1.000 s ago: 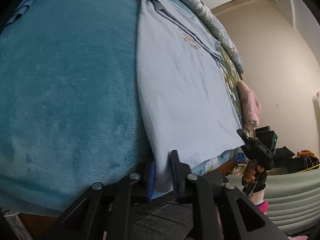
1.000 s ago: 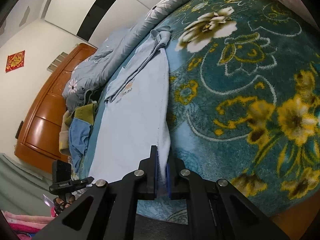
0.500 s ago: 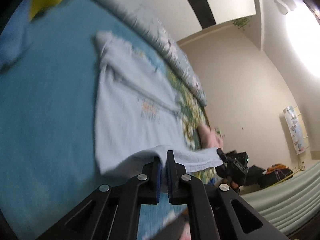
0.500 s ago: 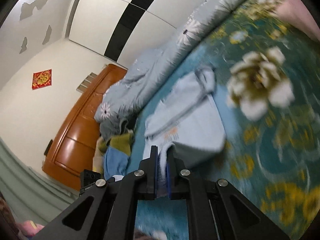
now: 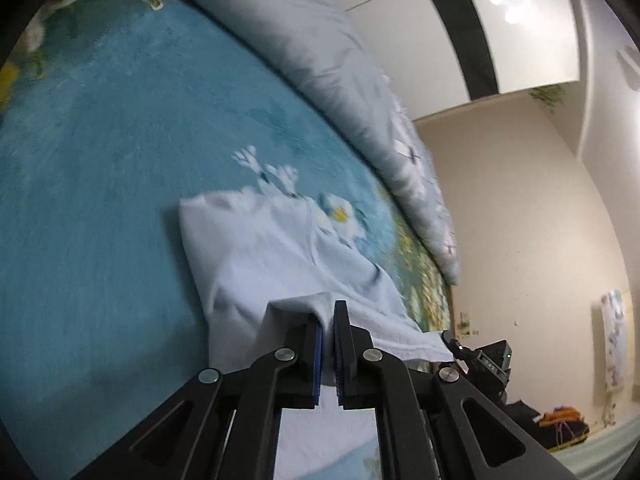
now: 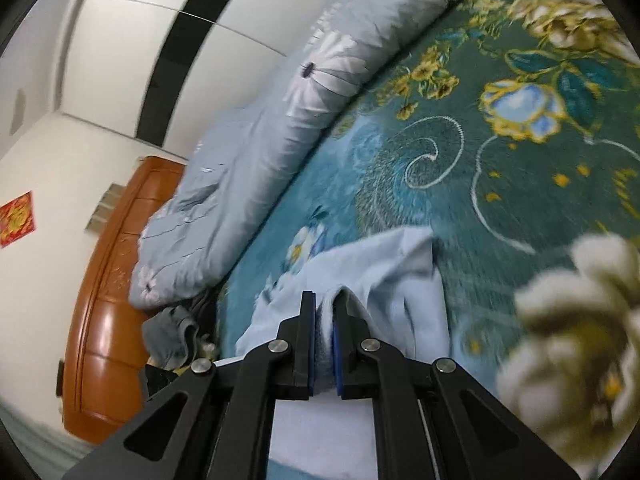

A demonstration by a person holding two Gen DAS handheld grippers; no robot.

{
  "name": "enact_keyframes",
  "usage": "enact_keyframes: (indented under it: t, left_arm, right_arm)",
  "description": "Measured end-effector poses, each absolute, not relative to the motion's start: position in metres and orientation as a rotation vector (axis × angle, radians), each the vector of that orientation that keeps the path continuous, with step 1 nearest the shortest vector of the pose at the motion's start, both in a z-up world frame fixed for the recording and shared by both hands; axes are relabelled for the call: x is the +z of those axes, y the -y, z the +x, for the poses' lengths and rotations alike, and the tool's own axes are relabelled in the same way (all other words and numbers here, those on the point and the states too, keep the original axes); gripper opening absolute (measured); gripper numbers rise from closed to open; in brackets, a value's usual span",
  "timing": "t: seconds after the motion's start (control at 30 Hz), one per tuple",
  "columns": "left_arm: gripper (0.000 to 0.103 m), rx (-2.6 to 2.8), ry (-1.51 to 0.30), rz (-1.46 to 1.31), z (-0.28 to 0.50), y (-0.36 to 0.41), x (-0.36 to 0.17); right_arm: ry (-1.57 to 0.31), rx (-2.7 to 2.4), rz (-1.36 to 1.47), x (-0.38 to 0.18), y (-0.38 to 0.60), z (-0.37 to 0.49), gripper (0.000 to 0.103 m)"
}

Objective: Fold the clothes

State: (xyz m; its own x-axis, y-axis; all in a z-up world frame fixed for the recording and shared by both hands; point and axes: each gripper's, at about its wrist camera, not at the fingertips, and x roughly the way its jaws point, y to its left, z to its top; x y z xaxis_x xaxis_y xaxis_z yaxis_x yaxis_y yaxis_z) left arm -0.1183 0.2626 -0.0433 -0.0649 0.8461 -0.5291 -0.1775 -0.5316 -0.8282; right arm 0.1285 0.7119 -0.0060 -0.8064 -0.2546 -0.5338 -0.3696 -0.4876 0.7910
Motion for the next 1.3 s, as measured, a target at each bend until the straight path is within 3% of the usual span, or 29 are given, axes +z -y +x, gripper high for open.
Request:
enact_keyframes:
  t: [0.27, 0.3, 0.33, 0.4, 0.47, 0.57, 0.67, 0.87, 1.17, 1.3]
  left_arm:
    - [0.007, 1.666, 0.868, -1.519, -0.153, -0.276, -0.075]
    - [0.008, 1.660, 0.899, -1.508, -0.155, -0.275, -0.076]
    - [0.010, 1.655, 0.929, -1.497, -0.157, -0.274, -0.077]
    - [0.023, 1.645, 0.981, -1.472, -0.160, -0.271, -0.077]
    - [0.040, 1.639, 1.004, -1.437, -0.160, -0.267, -0.072]
    - [0.057, 1.680, 1.021, -1.374, -0.159, -0.255, -0.057]
    - [0.058, 1.770, 0.911, -1.378, -0.148, -0.247, -0.043]
    - [0.060, 1.845, 0.440, -1.483, -0.080, -0.240, -0.040]
    - [0.061, 1.817, 0.277, -1.516, -0.010, -0.237, -0.058]
    - [0.057, 1.804, 0.316, -1.522, -0.009, -0.248, -0.059]
  right_arm:
    - [-1.513, 2.454, -1.020, -0.027, -0.731, 0.081, 0.010]
    - [-1.506, 2.451, -0.998, -0.026, -0.734, 0.082, 0.013]
    - [-1.498, 2.447, -0.975, -0.026, -0.737, 0.082, 0.024]
    - [-1.478, 2.446, -0.905, -0.021, -0.743, 0.088, 0.048]
    - [-1.477, 2.451, -0.858, -0.018, -0.748, 0.096, 0.049]
    - [-1.454, 2.442, -0.873, -0.016, -0.748, 0.108, 0.049]
    - [-1.429, 2.432, -0.943, -0.020, -0.742, 0.126, 0.049]
    - [-1.349, 2.444, -1.139, -0.036, -0.711, 0.171, 0.049]
    - [-1.366, 2.443, -1.214, -0.055, -0.677, 0.187, 0.050]
    - [-1.456, 2.432, -1.167, -0.060, -0.669, 0.182, 0.050]
